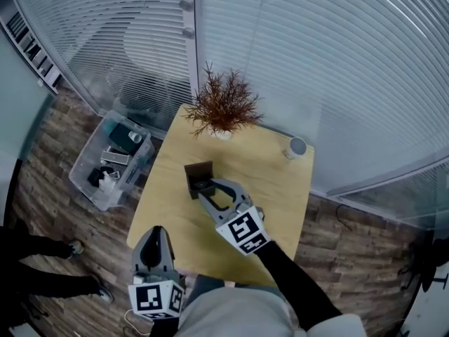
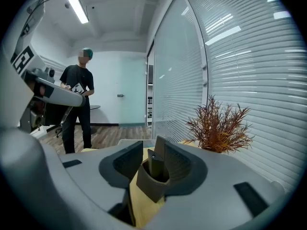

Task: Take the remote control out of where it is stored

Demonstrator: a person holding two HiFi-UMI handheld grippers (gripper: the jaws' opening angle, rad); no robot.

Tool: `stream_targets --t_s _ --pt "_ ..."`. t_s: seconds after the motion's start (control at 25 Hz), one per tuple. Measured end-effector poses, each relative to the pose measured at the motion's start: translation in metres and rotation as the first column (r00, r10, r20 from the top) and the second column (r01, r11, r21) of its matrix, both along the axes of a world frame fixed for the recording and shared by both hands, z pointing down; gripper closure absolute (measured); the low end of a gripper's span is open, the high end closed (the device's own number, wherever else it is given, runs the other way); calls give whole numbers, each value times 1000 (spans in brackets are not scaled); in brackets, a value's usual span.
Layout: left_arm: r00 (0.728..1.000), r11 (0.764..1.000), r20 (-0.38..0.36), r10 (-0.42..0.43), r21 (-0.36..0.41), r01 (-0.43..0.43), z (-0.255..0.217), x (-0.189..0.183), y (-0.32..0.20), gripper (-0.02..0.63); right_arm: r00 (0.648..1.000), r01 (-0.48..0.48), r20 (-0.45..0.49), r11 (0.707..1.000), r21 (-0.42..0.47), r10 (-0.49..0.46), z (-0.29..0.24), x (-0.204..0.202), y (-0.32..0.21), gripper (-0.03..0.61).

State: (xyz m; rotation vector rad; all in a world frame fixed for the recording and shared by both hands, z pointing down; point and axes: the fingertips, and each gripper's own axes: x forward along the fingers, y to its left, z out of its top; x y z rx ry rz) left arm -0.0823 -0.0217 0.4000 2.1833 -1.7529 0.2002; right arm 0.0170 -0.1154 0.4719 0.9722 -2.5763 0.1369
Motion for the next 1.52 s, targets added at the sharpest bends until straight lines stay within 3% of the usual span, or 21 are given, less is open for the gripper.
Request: stream_targets --t_s 0.76,1.52 --pt "1000 999 -9 21 -24 -21 8 6 -13 586 998 48 -49 998 -35 -50 26 -9 -15 440" --pt "1000 999 -3 12 -42 -13 13 3 -17 586 998 50 -30 992 -114 -54 49 -10 -21 442"
